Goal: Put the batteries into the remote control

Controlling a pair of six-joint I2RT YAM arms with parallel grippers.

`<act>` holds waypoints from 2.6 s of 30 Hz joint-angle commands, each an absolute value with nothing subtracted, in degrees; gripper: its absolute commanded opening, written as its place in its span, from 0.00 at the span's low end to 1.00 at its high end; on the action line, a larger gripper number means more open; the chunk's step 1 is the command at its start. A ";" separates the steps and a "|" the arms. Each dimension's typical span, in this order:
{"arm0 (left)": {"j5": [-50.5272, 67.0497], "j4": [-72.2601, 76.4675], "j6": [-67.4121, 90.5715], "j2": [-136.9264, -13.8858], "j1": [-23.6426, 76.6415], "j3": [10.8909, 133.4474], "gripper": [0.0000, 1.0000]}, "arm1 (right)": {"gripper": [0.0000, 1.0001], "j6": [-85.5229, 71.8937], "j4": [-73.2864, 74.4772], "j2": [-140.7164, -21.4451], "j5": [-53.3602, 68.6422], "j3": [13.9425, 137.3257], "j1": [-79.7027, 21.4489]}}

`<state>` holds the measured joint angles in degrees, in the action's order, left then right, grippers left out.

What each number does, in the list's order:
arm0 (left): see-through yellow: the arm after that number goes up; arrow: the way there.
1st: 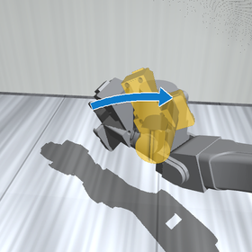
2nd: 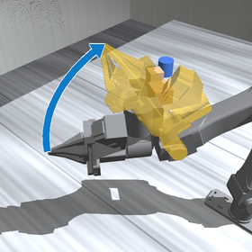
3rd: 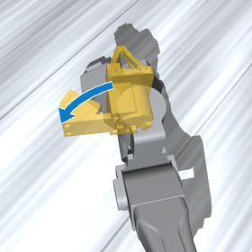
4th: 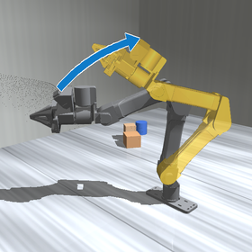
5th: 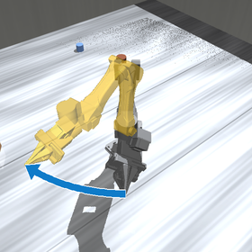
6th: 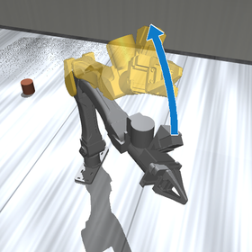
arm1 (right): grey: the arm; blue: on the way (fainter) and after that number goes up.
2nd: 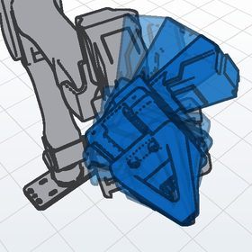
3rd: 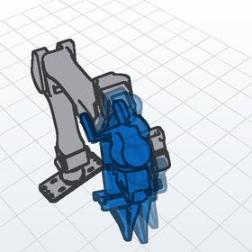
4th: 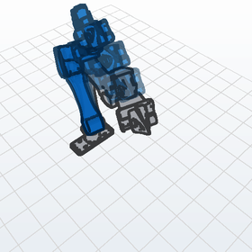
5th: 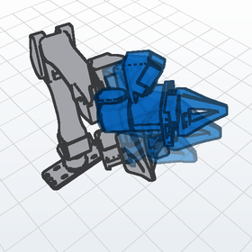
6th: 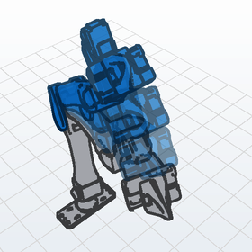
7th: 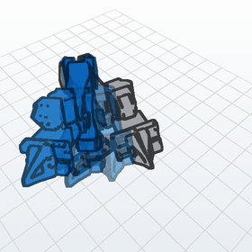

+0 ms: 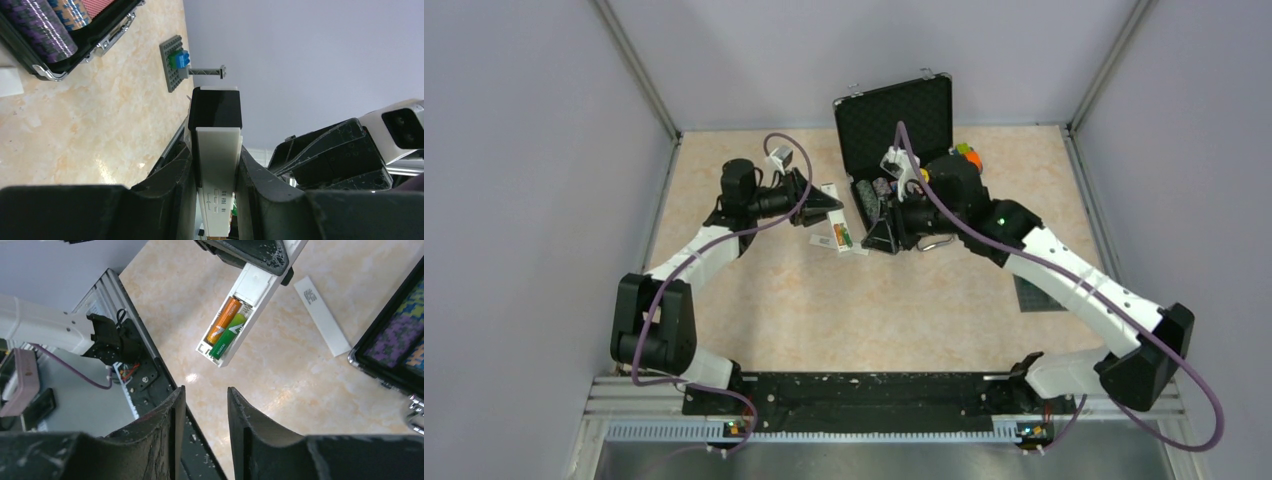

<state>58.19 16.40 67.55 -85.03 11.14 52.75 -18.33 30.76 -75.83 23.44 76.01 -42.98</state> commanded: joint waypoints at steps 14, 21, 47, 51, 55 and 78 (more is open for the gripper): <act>61.71 29.62 75.04 -83.41 13.04 50.77 0.00 | 0.21 -5.17 17.49 -71.37 27.30 69.94 -44.61; 61.05 29.71 75.39 -83.30 13.62 50.63 0.00 | 0.15 -4.74 18.38 -72.94 26.39 70.17 -46.27; 60.98 29.71 75.71 -82.58 13.97 50.93 0.00 | 0.01 -5.52 18.54 -75.01 20.28 69.75 -47.82; 61.00 29.79 75.82 -82.49 14.06 50.89 0.00 | 0.00 -6.31 17.79 -75.14 19.63 69.50 -48.09; 61.00 29.80 75.84 -82.34 14.06 50.80 0.00 | 0.00 -7.25 16.87 -75.20 19.27 69.14 -48.20; 62.18 26.04 71.11 -81.07 14.15 51.01 0.00 | 0.00 -13.74 17.85 -77.19 9.58 69.92 -48.33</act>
